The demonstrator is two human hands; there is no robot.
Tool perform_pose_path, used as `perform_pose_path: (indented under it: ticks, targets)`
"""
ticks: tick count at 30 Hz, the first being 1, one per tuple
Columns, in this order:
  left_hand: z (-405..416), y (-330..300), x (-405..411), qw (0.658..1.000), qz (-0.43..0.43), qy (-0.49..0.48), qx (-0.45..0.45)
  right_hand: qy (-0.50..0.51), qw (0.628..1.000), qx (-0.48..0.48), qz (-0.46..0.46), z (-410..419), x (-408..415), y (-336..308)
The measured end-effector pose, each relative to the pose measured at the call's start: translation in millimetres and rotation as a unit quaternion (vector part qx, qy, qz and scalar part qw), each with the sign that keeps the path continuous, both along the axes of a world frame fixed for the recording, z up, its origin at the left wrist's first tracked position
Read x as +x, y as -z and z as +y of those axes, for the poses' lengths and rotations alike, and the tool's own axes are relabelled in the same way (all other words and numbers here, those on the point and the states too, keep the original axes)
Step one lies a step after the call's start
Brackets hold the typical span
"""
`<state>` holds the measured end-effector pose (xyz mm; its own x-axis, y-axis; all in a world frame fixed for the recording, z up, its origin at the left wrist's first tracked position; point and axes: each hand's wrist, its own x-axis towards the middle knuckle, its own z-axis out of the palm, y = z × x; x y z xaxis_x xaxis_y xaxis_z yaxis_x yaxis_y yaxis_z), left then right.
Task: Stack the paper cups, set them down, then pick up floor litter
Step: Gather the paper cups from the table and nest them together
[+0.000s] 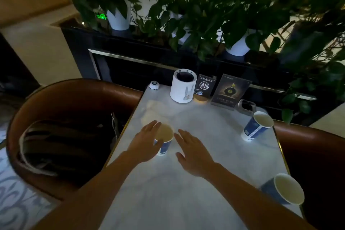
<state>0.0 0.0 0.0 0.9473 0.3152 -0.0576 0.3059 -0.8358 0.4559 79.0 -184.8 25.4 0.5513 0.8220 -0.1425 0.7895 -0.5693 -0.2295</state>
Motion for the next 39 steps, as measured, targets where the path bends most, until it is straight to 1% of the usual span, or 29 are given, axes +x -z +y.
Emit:
perform_pose_path:
  ticks: [3, 7, 12, 15, 18, 21, 24, 28, 32, 36, 39]
  targets:
    - [0.4, 8.0, 1.7, 0.999, -0.016, -0.012, -0.028, -0.009, 1.0, -0.006, 0.011, 8.6, 5.0, 8.3]
    - [-1.6, 21.8, 0.5, 0.999, -0.013, -0.008, -0.036, -0.025, 0.998, -0.001, 0.049, 17.3, 0.2, 14.7]
    - [-2.7, 29.0, -0.8, 0.999, -0.014, -0.015, -0.041, -0.002, 0.997, 0.027, 0.077, 23.9, -5.3, 16.1]
    - [-1.5, 31.7, -1.4, 0.999, -0.009, -0.026, -0.045, 0.007, 0.996, 0.033, 0.081, 25.9, -7.4, 18.8]
    - [-3.8, 30.1, -3.3, 0.998, -0.012, -0.031, -0.059, 0.023, 0.995, 0.058, 0.076, 28.6, -10.0, 24.1]
    - [-9.8, 27.7, -8.2, 0.996, -0.032, -0.019, -0.077, 0.045, 0.994, 0.075, 0.062, 29.0, -13.4, 25.0]
    - [-17.3, 28.4, -15.2, 0.991, -0.059, 0.002, -0.118, 0.073, 0.992, 0.073, 0.068, 22.4, -17.4, 31.7]
    - [-34.8, 28.0, -27.2, 0.983, -0.076, 0.004, -0.167, 0.145, 0.98, 0.105, 0.089, 4.3, -25.2, 40.9]
    - [-57.5, 25.9, -41.1, 0.967, -0.08, -0.014, -0.243, 0.18, 0.96, 0.179, 0.117, -24.4, -42.3, 34.8]
    - [-85.5, 33.8, -57.4, 0.967, -0.068, 0.005, -0.244, 0.227, 0.934, 0.224, 0.158, -63.1, -63.6, 26.3]
    - [-109.5, 38.5, -68.9, 0.963, -0.064, 0.044, -0.258, 0.262, 0.913, 0.246, 0.192, -90.3, -76.5, 22.6]
